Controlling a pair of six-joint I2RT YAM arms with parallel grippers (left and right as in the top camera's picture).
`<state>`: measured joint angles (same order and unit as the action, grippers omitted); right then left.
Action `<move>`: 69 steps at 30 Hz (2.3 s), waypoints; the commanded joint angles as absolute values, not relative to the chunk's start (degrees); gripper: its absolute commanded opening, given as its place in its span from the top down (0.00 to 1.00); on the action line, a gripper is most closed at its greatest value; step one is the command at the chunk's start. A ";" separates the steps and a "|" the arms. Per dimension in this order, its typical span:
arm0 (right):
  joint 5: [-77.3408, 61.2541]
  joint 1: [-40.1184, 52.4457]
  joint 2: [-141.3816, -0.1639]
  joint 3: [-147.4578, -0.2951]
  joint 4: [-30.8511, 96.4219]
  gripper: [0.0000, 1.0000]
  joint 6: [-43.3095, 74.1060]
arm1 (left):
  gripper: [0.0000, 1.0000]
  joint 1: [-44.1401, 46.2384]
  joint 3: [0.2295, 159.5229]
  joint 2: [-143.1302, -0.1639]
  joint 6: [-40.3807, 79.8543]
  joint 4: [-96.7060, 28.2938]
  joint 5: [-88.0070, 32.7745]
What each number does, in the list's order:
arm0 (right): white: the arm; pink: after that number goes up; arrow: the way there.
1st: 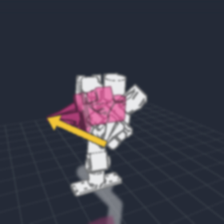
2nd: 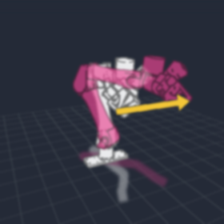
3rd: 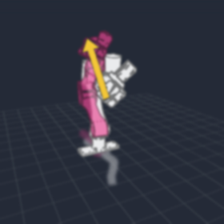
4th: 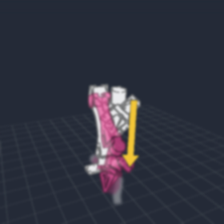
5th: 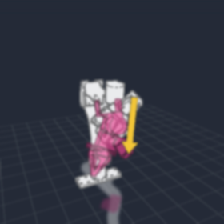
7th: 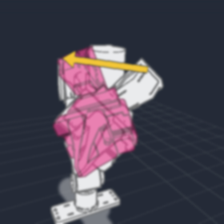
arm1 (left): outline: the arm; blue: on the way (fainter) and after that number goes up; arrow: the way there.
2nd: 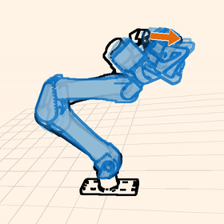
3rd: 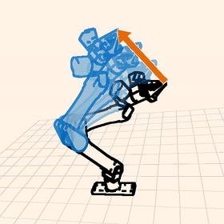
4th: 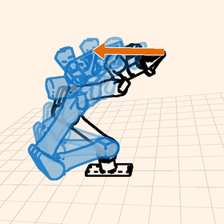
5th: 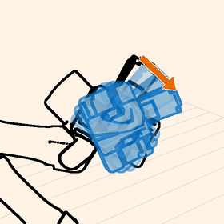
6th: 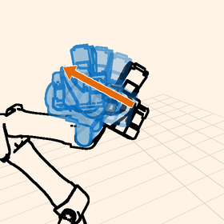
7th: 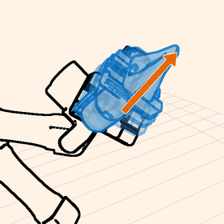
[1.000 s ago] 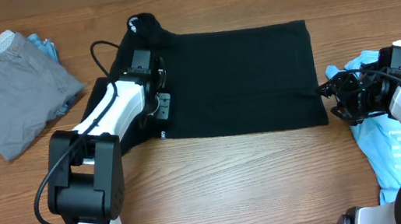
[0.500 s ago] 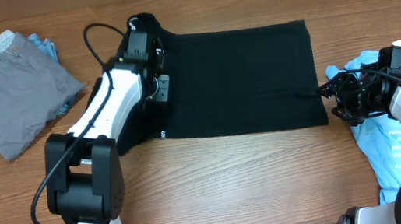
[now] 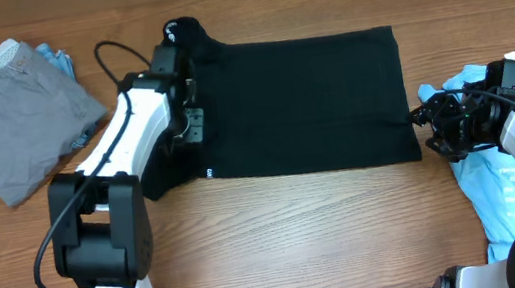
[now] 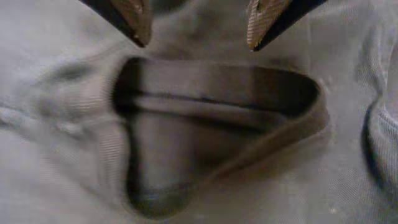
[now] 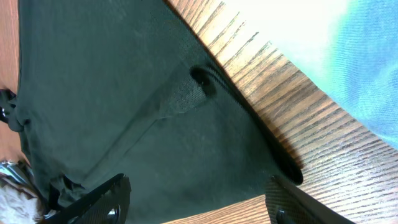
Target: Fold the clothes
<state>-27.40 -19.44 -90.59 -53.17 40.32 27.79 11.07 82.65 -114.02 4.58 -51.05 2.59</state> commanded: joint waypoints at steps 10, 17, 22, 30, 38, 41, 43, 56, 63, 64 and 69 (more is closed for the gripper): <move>-26.63 -19.29 -90.56 -54.43 40.38 0.27 27.16 | 0.70 9.28 76.97 -113.99 4.67 -46.52 -1.80; -26.63 -19.29 -90.56 -54.43 40.64 0.27 27.16 | 0.94 9.23 76.97 -113.99 4.51 -39.00 -0.78; -26.63 -19.29 -90.56 -54.43 40.84 0.27 27.14 | 0.96 9.23 76.99 -113.99 4.56 -35.00 -0.93; -26.63 -19.29 -90.56 -54.43 40.84 0.27 27.14 | 0.96 8.73 78.91 -113.97 9.02 -31.90 -1.54; -26.63 -19.29 -90.56 -54.43 41.04 0.27 26.94 | 0.88 7.90 89.25 -113.12 8.75 -39.05 -6.04; -26.63 -19.29 -90.56 -54.43 41.04 0.27 26.94 | 0.77 7.99 94.72 -112.99 8.75 -45.63 -6.48; -26.61 -19.29 -90.56 -54.43 41.04 0.27 26.94 | 0.74 8.29 96.49 -112.99 8.75 -49.28 -7.38; -26.61 -19.29 -90.56 -54.43 40.82 0.27 26.96 | 0.96 15.20 82.06 -113.14 1.26 -48.66 -5.32; -26.61 -19.29 -90.56 -54.43 40.84 0.27 26.96 | 0.96 15.46 75.61 -113.14 7.16 -35.48 0.62; -26.61 -19.29 -90.56 -54.43 40.84 0.27 26.94 | 0.96 15.35 75.61 -113.14 7.33 -34.17 0.56; -26.61 -19.29 -90.56 -54.43 40.84 0.27 26.96 | 0.96 15.73 76.97 -113.12 7.31 -26.89 -4.08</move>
<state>-26.74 -19.46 -90.59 -53.17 41.12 27.33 15.62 75.77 -113.78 6.04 -28.67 -1.76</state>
